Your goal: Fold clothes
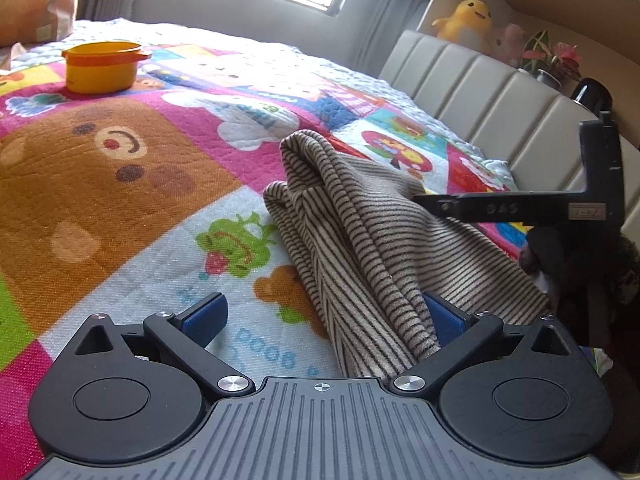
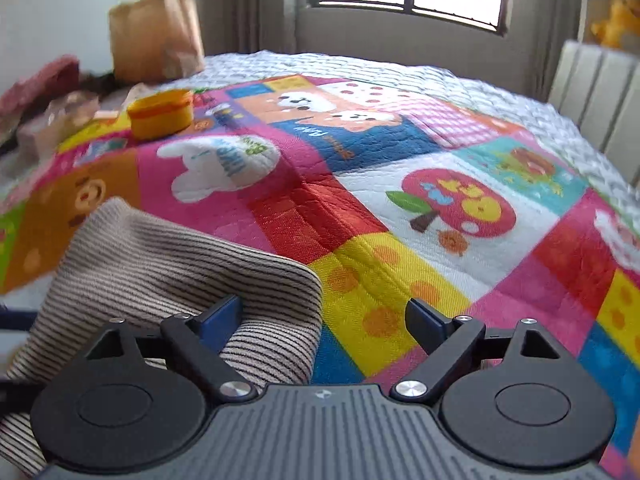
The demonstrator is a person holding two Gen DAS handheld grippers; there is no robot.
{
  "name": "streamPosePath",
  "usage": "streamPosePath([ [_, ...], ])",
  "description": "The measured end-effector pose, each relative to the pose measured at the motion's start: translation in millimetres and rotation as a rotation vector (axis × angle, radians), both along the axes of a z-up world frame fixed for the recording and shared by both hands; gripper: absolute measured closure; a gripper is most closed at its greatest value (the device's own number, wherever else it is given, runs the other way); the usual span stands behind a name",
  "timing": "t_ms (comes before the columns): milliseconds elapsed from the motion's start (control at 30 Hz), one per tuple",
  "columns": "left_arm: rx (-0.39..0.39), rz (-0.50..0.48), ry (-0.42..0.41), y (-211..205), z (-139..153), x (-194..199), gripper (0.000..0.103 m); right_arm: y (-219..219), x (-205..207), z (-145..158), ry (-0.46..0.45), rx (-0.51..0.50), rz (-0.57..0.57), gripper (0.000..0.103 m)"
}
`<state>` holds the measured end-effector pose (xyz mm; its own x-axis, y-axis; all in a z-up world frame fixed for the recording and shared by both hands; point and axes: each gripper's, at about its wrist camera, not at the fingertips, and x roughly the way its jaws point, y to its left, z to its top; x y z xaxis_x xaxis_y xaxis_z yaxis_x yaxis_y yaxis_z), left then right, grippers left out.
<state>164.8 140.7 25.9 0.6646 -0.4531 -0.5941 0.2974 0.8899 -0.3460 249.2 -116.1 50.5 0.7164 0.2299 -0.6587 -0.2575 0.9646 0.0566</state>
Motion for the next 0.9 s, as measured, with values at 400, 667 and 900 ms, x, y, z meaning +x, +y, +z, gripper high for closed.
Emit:
streamPosePath([
  [400,-0.035,-0.055,0.077,-25.4,8.2,9.8,0.000,-24.2,-60.8,-6.2,0.039,0.169,0.062,0.014],
  [667,-0.025,-0.082,0.143,-43.5,3.2,16.1,0.000,-38.9,-53.4,-10.3,0.078,0.312,0.090,0.014],
  [900,-0.054,-0.085,0.141,-42.4,-1.5,21.8,0.000,-40.6,-36.6,-26.0,0.182,0.451,0.128,0.014],
])
